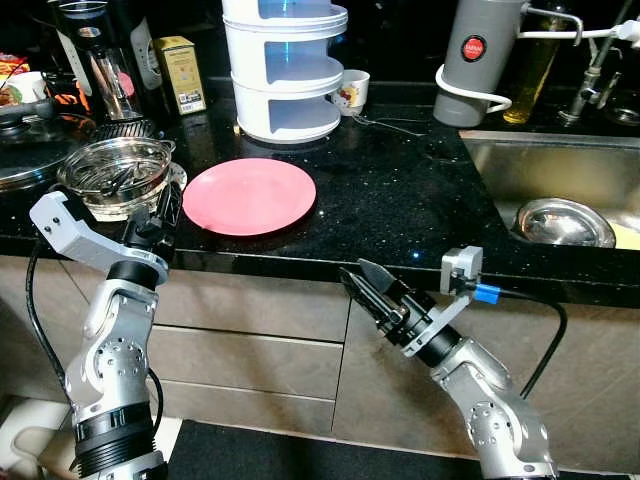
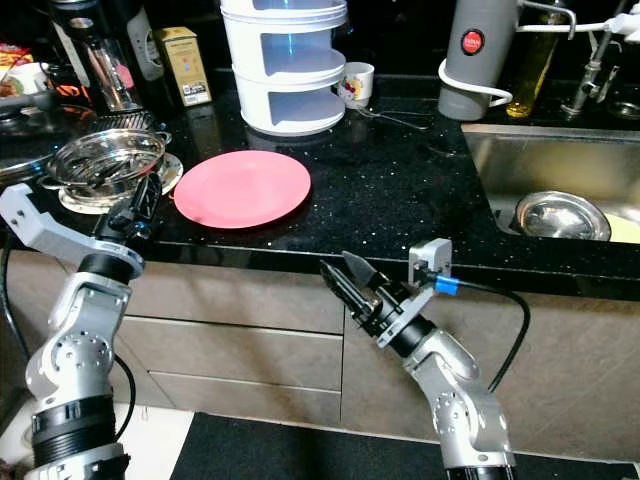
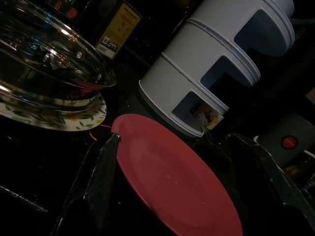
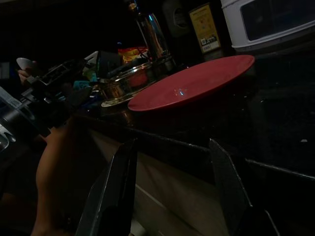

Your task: Kitchen organization

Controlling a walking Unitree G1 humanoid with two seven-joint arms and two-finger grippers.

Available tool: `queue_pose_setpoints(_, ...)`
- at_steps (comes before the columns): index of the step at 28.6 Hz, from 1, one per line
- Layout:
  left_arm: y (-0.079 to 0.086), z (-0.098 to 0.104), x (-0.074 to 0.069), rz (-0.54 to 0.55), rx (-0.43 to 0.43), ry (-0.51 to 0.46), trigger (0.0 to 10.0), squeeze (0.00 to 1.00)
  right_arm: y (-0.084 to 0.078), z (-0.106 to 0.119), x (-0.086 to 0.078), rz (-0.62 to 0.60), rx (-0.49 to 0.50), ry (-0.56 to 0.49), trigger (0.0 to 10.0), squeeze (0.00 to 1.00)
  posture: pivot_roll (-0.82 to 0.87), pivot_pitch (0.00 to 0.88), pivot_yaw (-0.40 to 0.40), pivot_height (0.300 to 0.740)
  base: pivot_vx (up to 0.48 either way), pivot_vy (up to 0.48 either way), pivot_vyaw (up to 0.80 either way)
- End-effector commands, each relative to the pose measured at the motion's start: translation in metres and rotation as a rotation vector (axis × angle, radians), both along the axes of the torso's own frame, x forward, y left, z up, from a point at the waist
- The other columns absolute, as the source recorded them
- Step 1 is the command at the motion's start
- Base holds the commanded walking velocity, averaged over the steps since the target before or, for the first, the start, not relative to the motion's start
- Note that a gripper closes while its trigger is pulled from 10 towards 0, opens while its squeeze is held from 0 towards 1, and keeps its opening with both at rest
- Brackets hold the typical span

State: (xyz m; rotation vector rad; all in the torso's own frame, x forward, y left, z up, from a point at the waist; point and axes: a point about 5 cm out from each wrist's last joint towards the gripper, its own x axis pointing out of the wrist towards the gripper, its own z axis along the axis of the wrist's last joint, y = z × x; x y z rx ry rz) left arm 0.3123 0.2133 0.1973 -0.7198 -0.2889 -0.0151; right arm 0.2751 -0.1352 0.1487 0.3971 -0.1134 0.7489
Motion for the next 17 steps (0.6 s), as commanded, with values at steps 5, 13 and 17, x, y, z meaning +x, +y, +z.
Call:
queue_pose_setpoints(5,0.000,-0.006,0.000,-0.021,-0.059,0.006,10.0,0.00,0.001,0.001,-0.003,-0.001,-0.005,-0.020,10.0,0.00,0.02,0.060,0.015,0.740,0.000,0.000,0.00)
queue_pose_setpoints(13,-0.004,-0.014,0.013,-0.120,-0.311,0.075,10.0,0.00,0.001,0.001,-0.004,-0.001,-0.008,-0.025,10.0,0.00,0.02,0.053,0.017,0.740,0.000,0.000,0.00)
queue_pose_setpoints(17,-0.001,-0.014,0.019,-0.115,-0.373,0.112,10.0,0.00,0.002,0.001,-0.004,0.002,-0.011,-0.020,10.0,0.00,0.01,0.047,0.019,0.740,0.000,0.000,0.00)
